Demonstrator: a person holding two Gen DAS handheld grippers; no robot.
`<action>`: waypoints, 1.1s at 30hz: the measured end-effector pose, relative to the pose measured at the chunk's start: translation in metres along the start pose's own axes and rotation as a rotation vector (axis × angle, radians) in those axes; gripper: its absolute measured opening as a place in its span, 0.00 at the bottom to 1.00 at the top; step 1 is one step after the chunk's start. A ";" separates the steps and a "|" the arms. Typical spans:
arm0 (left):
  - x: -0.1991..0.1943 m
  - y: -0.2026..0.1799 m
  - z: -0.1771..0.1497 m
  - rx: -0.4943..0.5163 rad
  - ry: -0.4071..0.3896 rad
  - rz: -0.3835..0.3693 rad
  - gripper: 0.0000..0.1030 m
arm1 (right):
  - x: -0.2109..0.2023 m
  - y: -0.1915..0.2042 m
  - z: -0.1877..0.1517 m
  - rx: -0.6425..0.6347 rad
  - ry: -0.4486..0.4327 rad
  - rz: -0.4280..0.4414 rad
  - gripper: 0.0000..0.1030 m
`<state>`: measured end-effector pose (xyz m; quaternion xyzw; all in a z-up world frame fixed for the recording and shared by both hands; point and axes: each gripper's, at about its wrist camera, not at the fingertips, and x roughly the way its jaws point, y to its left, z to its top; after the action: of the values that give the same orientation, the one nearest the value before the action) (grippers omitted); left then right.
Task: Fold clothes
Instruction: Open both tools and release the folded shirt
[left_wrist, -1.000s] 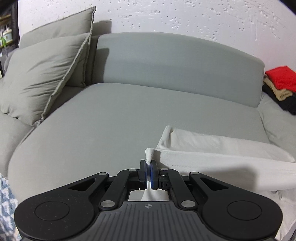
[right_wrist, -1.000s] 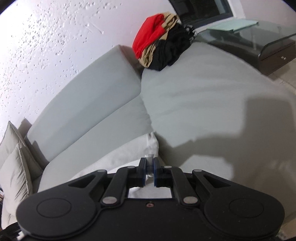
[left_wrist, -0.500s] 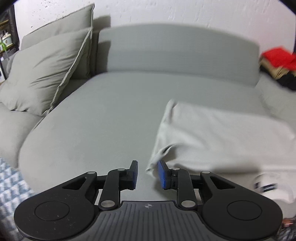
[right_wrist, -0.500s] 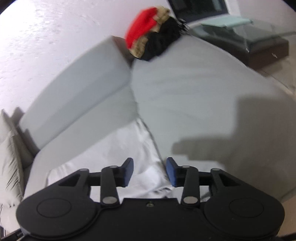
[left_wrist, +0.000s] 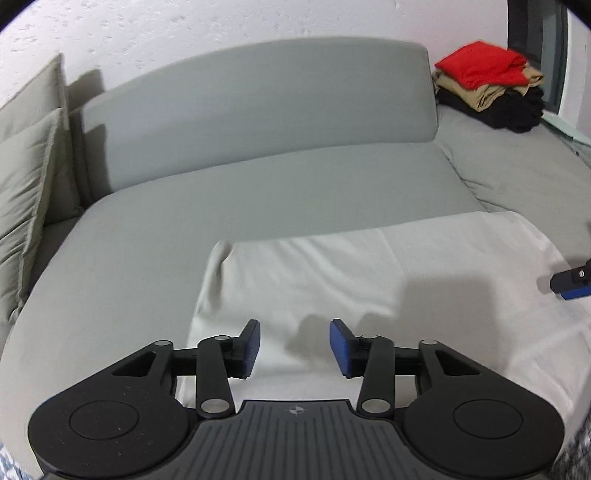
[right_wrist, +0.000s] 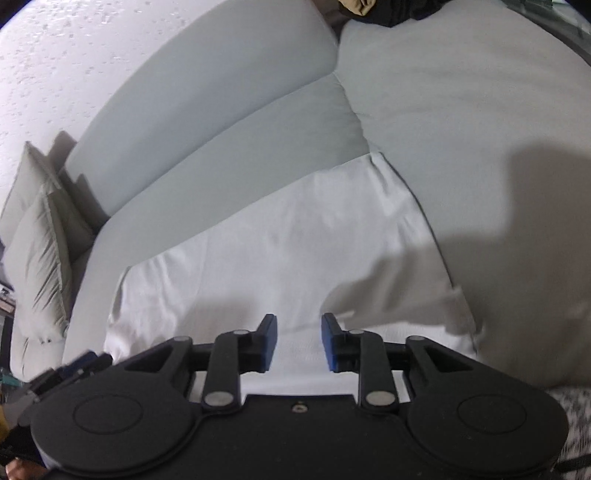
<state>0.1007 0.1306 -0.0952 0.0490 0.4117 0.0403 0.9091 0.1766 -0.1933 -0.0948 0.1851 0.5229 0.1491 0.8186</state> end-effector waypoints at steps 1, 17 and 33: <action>0.012 -0.002 0.005 0.010 0.032 -0.002 0.41 | 0.008 0.002 0.004 0.001 0.014 -0.016 0.31; -0.067 0.010 -0.057 0.086 0.086 -0.207 0.21 | -0.067 -0.013 -0.063 -0.050 0.257 0.136 0.41; -0.041 -0.004 -0.080 -0.024 0.033 -0.018 0.29 | -0.024 -0.038 -0.063 -0.040 -0.050 -0.106 0.31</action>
<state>0.0132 0.1264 -0.1178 0.0338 0.4265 0.0378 0.9031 0.1115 -0.2284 -0.1170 0.1444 0.5084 0.1112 0.8416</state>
